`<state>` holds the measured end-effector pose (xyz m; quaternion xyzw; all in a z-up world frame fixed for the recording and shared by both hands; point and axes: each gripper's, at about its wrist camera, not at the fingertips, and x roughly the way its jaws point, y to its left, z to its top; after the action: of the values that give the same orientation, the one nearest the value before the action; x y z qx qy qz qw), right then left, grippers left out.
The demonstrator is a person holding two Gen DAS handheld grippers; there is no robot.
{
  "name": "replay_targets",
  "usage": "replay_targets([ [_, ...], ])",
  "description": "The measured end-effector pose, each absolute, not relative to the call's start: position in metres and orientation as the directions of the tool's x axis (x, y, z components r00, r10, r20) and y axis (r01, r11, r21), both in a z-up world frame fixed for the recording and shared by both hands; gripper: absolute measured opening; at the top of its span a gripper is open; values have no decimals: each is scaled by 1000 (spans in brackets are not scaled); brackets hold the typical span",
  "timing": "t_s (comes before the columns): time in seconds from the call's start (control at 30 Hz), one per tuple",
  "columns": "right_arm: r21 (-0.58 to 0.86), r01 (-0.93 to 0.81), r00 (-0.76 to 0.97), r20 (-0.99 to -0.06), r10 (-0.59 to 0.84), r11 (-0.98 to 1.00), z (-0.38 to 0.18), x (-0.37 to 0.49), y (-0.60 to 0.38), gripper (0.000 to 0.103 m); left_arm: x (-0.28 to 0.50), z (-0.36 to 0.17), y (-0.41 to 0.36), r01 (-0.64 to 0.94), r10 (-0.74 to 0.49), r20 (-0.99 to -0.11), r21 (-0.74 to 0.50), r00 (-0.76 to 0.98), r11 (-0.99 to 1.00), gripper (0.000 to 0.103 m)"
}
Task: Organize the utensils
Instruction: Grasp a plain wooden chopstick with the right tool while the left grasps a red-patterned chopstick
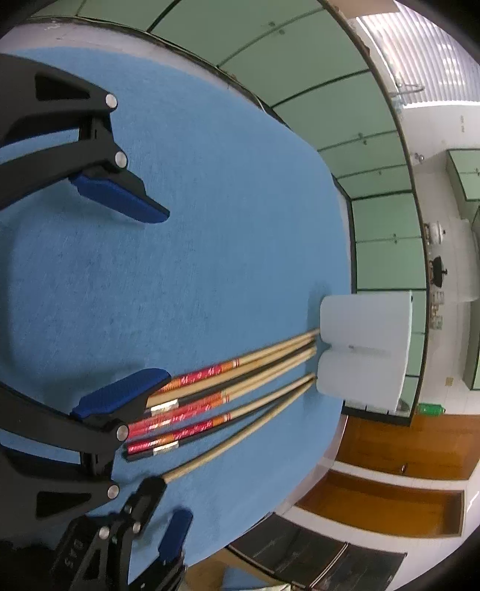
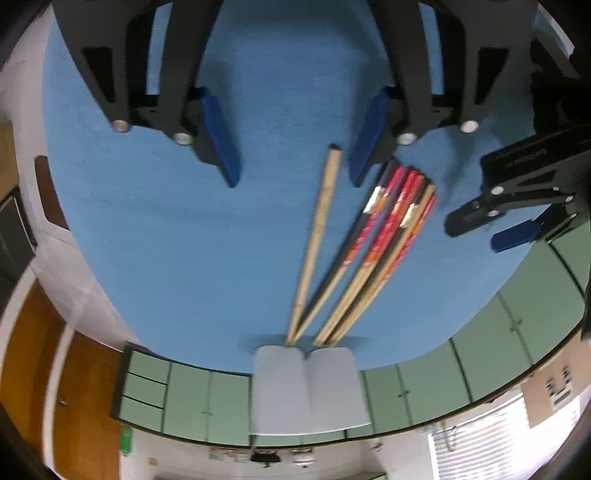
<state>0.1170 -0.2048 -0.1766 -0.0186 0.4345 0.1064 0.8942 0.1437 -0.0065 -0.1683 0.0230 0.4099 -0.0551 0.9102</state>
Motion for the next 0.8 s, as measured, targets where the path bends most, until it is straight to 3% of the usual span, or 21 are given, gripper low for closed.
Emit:
replay_targets([
  [0.07, 47, -223, 593, -786, 174, 974, -178, 117, -199, 42, 142, -169, -8, 134, -94, -748, -7, 657, 991, 81],
  [0.13, 44, -234, 594, -785, 179, 971, -177, 115, -197, 23, 142, -168, -9, 144, -102, -747, -8, 657, 990, 81],
  [0.23, 57, -232, 593, -783, 188, 971, -176, 114, -200, 10, 143, -169, -13, 172, -121, -750, -9, 650, 985, 81],
  [0.5, 79, -212, 593, -782, 193, 974, -176, 114, -210, 7, 147, -175, -19, 221, -144, -774, -6, 616, 975, 82],
  [0.8, 76, -209, 594, -782, 188, 975, -176, 115, -211, 7, 152, -174, -3, 133, -92, -784, -13, 614, 991, 84],
])
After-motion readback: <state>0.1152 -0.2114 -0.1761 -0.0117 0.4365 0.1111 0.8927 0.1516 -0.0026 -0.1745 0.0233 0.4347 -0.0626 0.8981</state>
